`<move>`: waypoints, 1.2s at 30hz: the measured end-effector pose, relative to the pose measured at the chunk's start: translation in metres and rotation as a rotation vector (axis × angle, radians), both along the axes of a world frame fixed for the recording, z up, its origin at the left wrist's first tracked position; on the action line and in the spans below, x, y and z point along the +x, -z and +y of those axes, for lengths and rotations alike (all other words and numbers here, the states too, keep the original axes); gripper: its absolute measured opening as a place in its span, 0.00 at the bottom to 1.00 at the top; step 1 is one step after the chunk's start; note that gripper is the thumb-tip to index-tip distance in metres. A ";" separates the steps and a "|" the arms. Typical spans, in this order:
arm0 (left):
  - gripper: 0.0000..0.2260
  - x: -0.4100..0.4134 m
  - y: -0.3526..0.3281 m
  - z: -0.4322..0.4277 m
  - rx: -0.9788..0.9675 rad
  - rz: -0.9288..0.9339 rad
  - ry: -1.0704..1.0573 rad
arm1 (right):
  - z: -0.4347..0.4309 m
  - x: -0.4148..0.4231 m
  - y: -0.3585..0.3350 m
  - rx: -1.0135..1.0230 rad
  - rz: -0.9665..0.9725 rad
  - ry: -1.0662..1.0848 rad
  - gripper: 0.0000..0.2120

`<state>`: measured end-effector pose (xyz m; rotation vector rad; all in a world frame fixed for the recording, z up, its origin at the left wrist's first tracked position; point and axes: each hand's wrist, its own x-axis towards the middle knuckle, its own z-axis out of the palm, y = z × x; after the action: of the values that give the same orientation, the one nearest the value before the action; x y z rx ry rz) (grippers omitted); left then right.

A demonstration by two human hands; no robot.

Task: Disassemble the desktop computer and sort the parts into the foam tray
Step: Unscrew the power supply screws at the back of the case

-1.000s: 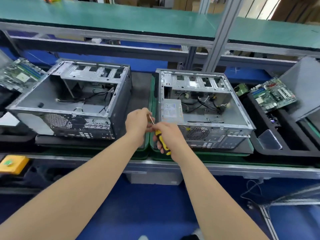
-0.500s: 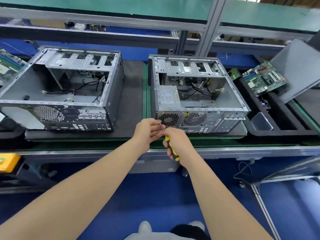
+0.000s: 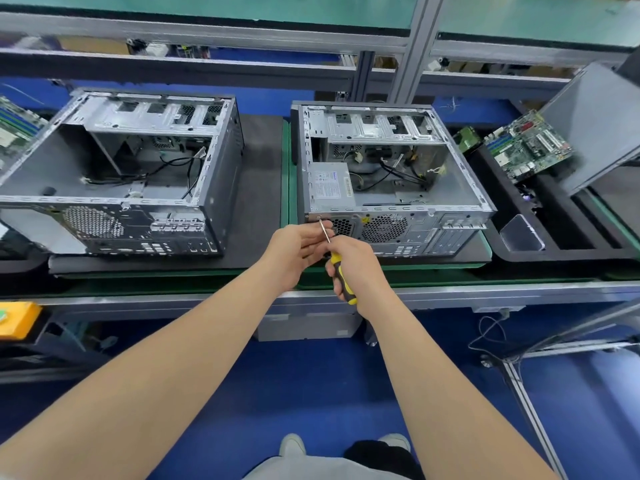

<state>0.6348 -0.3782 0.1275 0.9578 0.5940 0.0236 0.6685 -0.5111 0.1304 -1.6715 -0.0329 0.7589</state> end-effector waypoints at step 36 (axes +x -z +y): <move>0.37 0.070 -0.008 0.020 0.605 0.109 0.004 | 0.013 -0.020 -0.014 0.667 0.720 0.142 0.14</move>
<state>0.7045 -0.3583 0.1350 1.5539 0.7016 0.1556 0.6484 -0.4985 0.1447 -0.7080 0.3044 1.0598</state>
